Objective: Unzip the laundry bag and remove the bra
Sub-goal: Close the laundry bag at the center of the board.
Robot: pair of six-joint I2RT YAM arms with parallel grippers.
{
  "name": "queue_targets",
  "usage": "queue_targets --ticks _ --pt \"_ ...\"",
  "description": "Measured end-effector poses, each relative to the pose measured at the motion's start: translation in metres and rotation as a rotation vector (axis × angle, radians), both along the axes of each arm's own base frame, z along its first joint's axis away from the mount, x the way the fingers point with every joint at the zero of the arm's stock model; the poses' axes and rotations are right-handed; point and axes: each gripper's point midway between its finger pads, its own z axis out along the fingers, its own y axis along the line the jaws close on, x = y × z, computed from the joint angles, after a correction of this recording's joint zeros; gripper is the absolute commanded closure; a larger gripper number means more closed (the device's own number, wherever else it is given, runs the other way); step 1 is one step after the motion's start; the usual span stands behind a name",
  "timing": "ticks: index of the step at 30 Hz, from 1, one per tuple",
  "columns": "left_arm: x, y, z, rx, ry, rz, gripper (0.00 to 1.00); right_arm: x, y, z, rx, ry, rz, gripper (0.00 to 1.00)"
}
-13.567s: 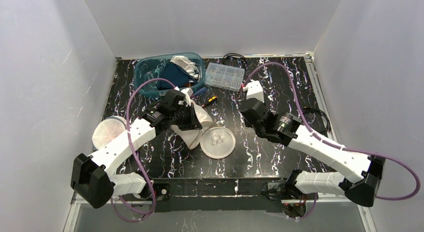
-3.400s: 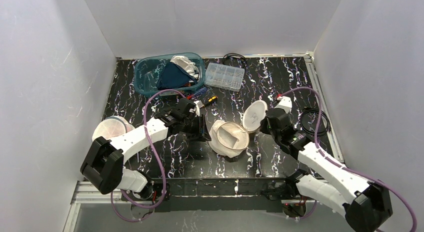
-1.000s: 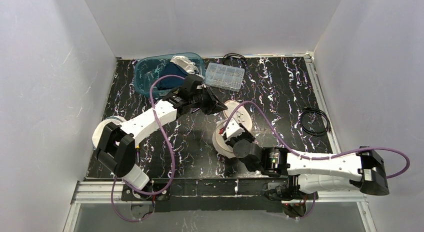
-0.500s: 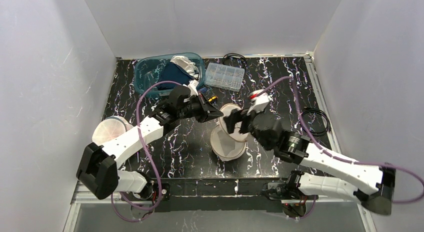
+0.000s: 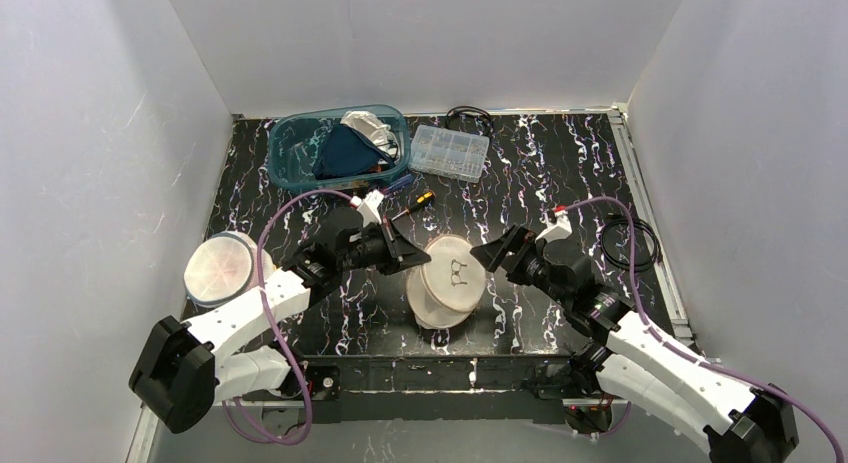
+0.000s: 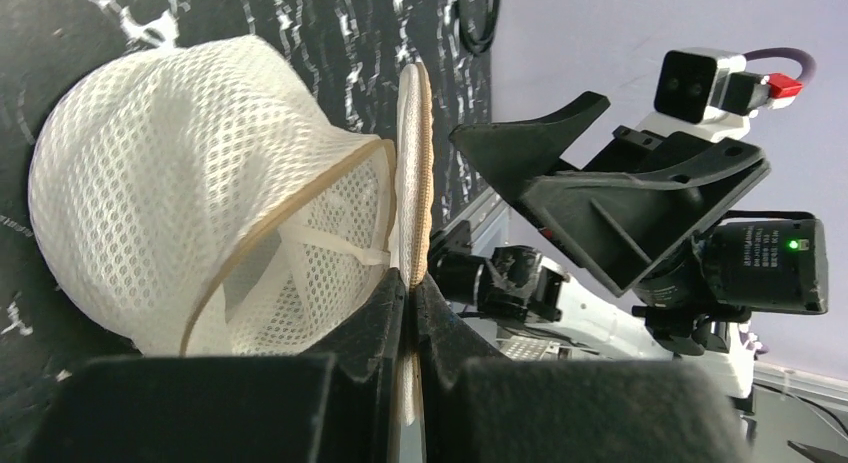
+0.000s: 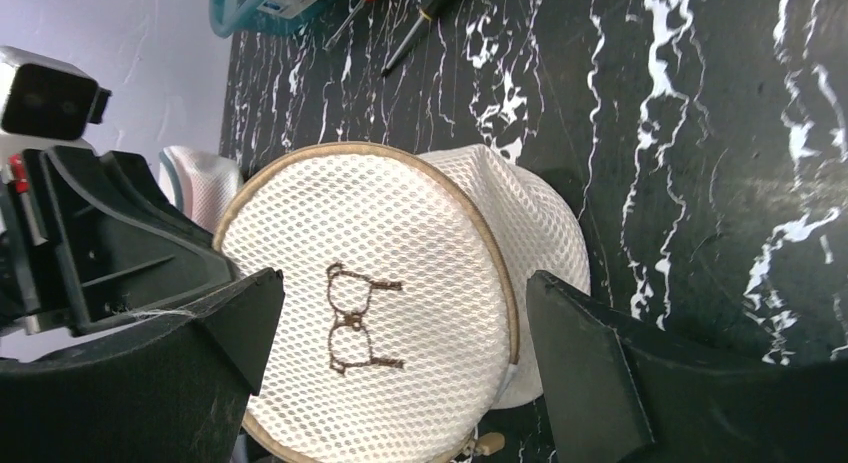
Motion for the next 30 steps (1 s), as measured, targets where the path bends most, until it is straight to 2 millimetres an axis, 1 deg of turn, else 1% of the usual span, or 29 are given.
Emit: queue_targets --ticks 2,4,9,13,19,21,25,28,30 --pt "-0.003 0.003 -0.011 0.018 0.010 -0.002 1.00 -0.004 0.002 -0.007 0.036 0.024 0.009 0.01" --pt "-0.006 0.005 -0.017 0.029 0.014 -0.004 1.00 -0.008 0.005 -0.014 0.071 0.046 0.025 0.01" --pt "-0.013 0.011 -0.021 0.030 -0.007 -0.009 1.00 -0.020 0.014 -0.035 0.134 0.104 0.073 0.01" --pt "-0.017 0.015 -0.023 0.028 -0.017 -0.009 1.00 -0.027 0.020 -0.053 0.163 0.146 0.112 0.01" --pt "-0.020 0.017 -0.011 0.005 -0.053 -0.009 1.00 -0.037 0.023 -0.081 0.221 0.214 0.141 0.01" --pt "-0.020 0.017 -0.009 0.000 -0.059 -0.009 1.00 -0.039 0.025 -0.082 0.247 0.224 0.150 0.03" --pt "-0.020 0.017 -0.009 0.000 -0.059 -0.009 1.00 -0.040 0.030 -0.074 0.305 0.212 0.171 0.11" --pt "-0.020 0.017 -0.009 0.000 -0.059 -0.009 1.00 -0.037 0.033 -0.065 0.336 0.188 0.178 0.22" --pt "-0.020 0.017 -0.009 -0.001 -0.059 -0.009 1.00 -0.036 0.035 -0.062 0.350 0.178 0.183 0.33"
